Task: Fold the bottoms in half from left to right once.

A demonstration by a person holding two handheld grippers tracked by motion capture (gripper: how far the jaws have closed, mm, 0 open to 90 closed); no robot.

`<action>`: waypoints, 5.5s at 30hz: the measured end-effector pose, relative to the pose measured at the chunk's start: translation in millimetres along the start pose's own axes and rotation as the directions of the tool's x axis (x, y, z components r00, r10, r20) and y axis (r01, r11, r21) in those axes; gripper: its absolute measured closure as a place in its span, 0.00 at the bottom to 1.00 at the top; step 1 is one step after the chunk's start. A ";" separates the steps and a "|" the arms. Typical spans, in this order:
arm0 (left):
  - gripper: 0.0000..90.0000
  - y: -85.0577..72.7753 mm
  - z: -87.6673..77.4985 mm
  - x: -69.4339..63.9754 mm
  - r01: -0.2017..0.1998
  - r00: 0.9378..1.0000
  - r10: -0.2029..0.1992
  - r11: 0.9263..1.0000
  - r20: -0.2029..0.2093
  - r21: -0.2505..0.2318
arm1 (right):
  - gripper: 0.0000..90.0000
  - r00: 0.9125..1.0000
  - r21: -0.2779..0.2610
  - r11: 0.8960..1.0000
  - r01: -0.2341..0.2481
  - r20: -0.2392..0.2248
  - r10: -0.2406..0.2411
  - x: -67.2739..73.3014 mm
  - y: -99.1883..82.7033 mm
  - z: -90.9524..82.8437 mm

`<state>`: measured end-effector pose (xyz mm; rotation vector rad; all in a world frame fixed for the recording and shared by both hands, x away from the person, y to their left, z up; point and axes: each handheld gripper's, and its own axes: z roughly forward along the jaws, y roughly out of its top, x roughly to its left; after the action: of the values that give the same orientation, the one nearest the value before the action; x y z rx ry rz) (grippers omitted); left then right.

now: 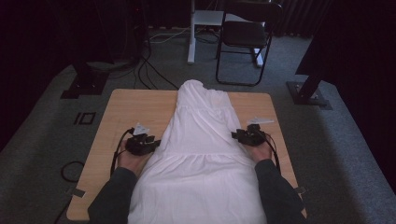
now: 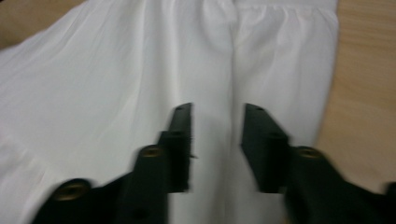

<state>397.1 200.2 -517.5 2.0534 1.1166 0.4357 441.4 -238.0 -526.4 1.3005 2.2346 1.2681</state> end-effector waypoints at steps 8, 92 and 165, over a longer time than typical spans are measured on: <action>0.57 0.1 43.5 0.6 0.031 0.999 -0.030 0.996 -0.013 0.081 | 0.58 0.996 0.072 0.994 -0.082 -0.033 0.085 -10.6 15.4 48.4; 0.72 -40.1 9.0 -60.2 -0.152 0.984 0.144 0.986 0.106 0.067 | 0.93 0.975 0.075 0.996 0.056 0.210 -0.070 -1.3 3.3 44.5; 0.72 -54.1 9.1 -87.9 -0.219 0.952 0.218 0.976 0.214 -0.022 | 0.35 0.988 0.089 0.992 0.091 0.118 -0.101 25.5 26.6 63.9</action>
<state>322.2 142.2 -559.3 2.1762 0.7648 0.3095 480.1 -176.3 -537.9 1.2459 2.2560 1.0438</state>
